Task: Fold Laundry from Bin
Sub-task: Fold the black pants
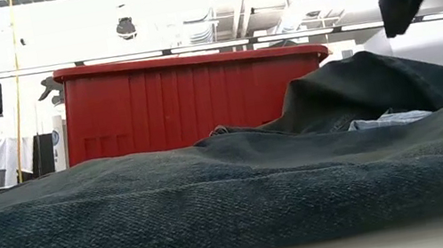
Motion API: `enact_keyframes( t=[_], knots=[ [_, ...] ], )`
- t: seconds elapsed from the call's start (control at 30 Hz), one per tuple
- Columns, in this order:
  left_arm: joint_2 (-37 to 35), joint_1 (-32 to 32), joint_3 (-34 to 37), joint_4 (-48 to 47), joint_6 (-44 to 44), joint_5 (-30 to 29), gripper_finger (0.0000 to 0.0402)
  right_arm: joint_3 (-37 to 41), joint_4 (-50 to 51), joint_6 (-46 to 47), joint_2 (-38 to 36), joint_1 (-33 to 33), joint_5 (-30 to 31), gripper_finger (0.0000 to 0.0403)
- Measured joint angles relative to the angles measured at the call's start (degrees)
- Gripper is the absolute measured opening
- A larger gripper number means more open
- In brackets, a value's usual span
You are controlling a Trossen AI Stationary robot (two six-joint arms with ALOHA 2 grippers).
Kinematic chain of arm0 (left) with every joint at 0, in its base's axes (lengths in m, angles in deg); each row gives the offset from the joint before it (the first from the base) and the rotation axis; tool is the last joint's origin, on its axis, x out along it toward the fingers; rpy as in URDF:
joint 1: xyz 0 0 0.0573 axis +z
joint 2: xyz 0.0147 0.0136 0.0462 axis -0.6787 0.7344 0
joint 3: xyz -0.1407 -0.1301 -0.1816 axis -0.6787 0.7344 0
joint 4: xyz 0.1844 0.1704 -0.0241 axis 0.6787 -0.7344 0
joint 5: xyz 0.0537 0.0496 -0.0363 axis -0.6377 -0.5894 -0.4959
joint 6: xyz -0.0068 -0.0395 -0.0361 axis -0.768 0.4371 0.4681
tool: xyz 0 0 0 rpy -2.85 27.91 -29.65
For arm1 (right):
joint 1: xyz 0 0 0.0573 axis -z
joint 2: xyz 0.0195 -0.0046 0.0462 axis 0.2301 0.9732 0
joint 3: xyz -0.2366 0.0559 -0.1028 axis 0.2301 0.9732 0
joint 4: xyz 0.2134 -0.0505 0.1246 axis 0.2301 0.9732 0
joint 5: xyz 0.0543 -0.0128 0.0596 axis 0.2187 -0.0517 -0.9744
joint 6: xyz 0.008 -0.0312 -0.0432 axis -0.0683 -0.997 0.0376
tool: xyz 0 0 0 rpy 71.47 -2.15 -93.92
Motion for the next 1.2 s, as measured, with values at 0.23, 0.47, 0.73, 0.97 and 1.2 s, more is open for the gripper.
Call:
enact_keyframes(
  t=[0.23, 0.47, 0.73, 0.97, 1.2],
  knots=[
    [0.0, 0.01, -0.02, 0.04, -0.13, 1.05, 0.0, 1.28, 0.42, 7.22, 9.62, -1.4, 6.33, 0.0271],
    [-0.02, 0.04, -0.02, 0.09, -0.45, 1.95, 0.0, 1.38, 5.27, 12.93, 21.17, -2.54, 8.22, 0.0268],
    [-0.02, 0.03, -0.02, 0.51, -0.5, 2.34, 0.0, 3.05, 5.3, 16.16, 30.04, -0.81, 6.56, 0.0173],
    [-0.02, -0.02, -0.04, 0.59, -0.45, 1.98, 0.0, 1.34, 5.33, 12.47, 26.97, -0.57, 3.83, 0.0018],
    [-0.02, -0.09, -0.04, 0.63, -0.39, 0.42, 0.0, -3.1, 5.46, 7.35, 14.59, -0.93, 2.89, 0.0016]
  ],
)
